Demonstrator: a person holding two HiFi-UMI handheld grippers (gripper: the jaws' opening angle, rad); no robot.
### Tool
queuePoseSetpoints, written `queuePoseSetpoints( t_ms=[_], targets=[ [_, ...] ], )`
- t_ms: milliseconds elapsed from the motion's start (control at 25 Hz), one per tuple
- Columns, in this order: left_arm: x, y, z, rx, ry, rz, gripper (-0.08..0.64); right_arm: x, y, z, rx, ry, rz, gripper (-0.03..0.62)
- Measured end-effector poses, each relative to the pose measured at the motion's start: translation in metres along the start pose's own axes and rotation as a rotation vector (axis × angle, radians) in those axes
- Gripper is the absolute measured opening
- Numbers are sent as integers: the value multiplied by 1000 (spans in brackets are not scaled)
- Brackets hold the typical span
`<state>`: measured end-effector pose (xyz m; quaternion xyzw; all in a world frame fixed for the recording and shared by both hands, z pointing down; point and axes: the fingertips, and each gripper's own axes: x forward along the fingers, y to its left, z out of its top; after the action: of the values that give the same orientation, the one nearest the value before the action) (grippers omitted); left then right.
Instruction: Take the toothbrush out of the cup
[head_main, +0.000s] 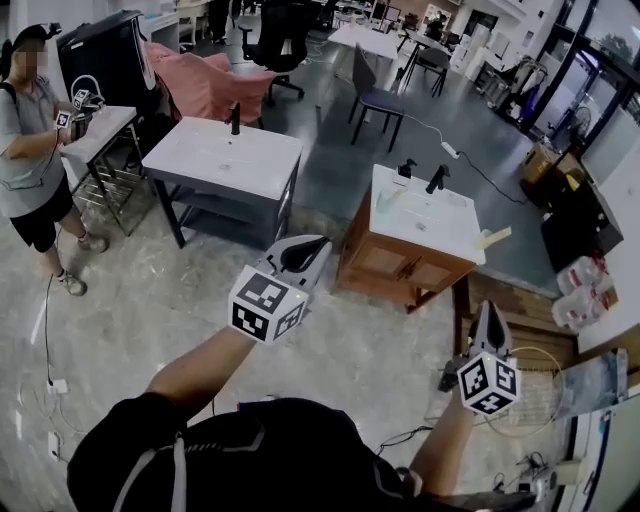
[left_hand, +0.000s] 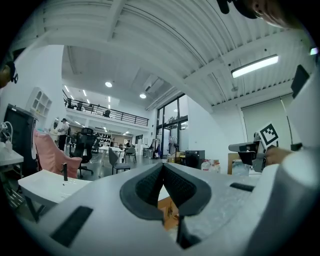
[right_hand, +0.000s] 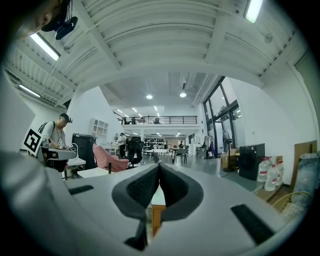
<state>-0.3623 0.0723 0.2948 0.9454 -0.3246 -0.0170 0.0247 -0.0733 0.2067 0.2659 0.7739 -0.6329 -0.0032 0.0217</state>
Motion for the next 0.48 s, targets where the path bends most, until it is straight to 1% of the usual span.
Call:
queuePoseSetpoints(
  t_ms=[160,280,480],
  targets=[
    [5,5,-3,9,7,0,3,10,1,-1,-9,-1,-1,6],
    [16,10,-7,23,9,16,3,26,-3,-4,-3,-14,14,5],
    [50,14,-8,26,-5,48,3,65,-27,-7,6,-14,44,6]
  ],
)
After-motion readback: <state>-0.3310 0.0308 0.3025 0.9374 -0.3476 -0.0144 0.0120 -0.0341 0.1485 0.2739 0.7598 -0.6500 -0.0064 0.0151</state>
